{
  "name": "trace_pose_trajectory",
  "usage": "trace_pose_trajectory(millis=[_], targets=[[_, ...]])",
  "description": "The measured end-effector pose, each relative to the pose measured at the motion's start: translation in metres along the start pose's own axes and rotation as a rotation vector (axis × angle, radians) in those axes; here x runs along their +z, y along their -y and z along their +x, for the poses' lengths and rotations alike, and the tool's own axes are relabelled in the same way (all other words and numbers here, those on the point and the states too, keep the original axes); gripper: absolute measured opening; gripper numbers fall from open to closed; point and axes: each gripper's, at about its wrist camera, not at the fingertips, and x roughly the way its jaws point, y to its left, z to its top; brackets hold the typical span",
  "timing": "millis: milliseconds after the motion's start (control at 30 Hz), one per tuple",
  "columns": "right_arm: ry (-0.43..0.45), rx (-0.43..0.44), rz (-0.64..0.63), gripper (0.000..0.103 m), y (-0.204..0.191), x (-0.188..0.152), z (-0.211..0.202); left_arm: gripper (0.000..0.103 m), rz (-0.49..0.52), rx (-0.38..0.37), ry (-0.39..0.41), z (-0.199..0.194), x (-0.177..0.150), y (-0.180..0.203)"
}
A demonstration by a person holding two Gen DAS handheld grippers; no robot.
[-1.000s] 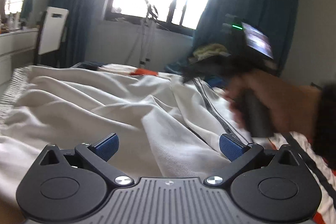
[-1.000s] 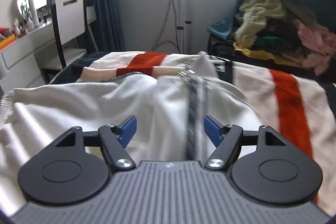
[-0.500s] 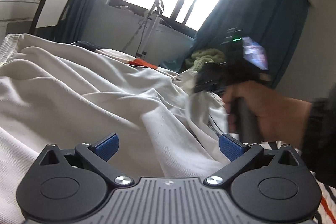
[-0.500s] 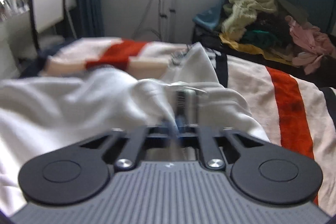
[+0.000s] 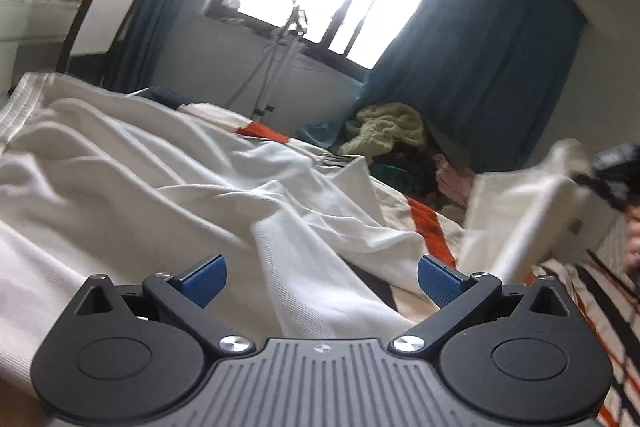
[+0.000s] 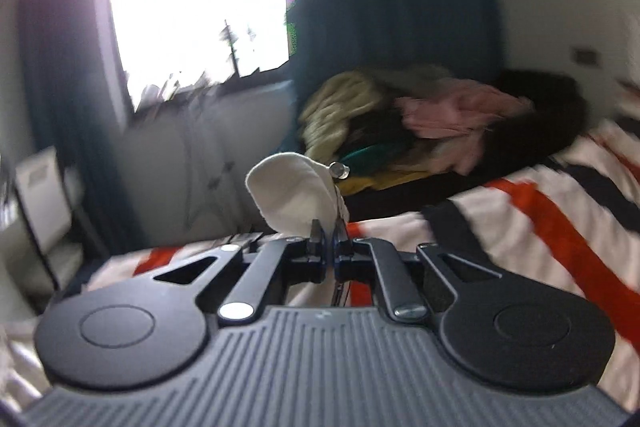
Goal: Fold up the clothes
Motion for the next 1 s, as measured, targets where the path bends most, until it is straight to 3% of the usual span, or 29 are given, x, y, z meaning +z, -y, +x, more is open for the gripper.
trace_pose_trajectory(millis=[167,333,400,500,667,700,767,800,833,1000], targets=[[-0.078,-0.135,0.351,0.007,0.141,-0.052,-0.049,0.102,0.073,0.011,-0.041,-0.008,-0.013,0.021],[-0.189,-0.212,0.618,0.007,0.227,-0.120,-0.087,0.102,0.060,0.085,-0.172,-0.008,-0.026,0.022],[-0.194,-0.182,0.742,0.007,0.242,-0.132,-0.095,0.101,0.023,0.136,-0.201,-0.007,-0.028,0.015],[-0.185,-0.137,0.766,0.007,0.240,-0.136,-0.106,0.101,-0.064,0.156,-0.220,-0.013,-0.025,0.002],[-0.218,-0.169,0.934,0.011,0.259,-0.156,-0.110,0.101,-0.123,0.201,-0.216,-0.021,-0.024,-0.013],[-0.226,-0.165,0.974,0.016,0.264,-0.161,-0.110,0.101,-0.140,0.206,-0.220,-0.021,-0.025,-0.015],[-0.243,-0.152,1.033,0.044,0.270,-0.169,-0.108,0.102,-0.172,0.215,-0.231,-0.019,-0.028,-0.018],[-0.245,-0.146,1.061,0.065,0.272,-0.172,-0.108,0.102,-0.176,0.222,-0.232,-0.017,-0.029,-0.018],[-0.242,-0.141,1.089,0.074,0.273,-0.175,-0.108,0.102,-0.175,0.231,-0.231,-0.015,-0.029,-0.018],[-0.255,-0.108,1.177,0.075,0.274,-0.184,-0.104,0.102,-0.166,0.255,-0.227,-0.010,-0.031,-0.015]])
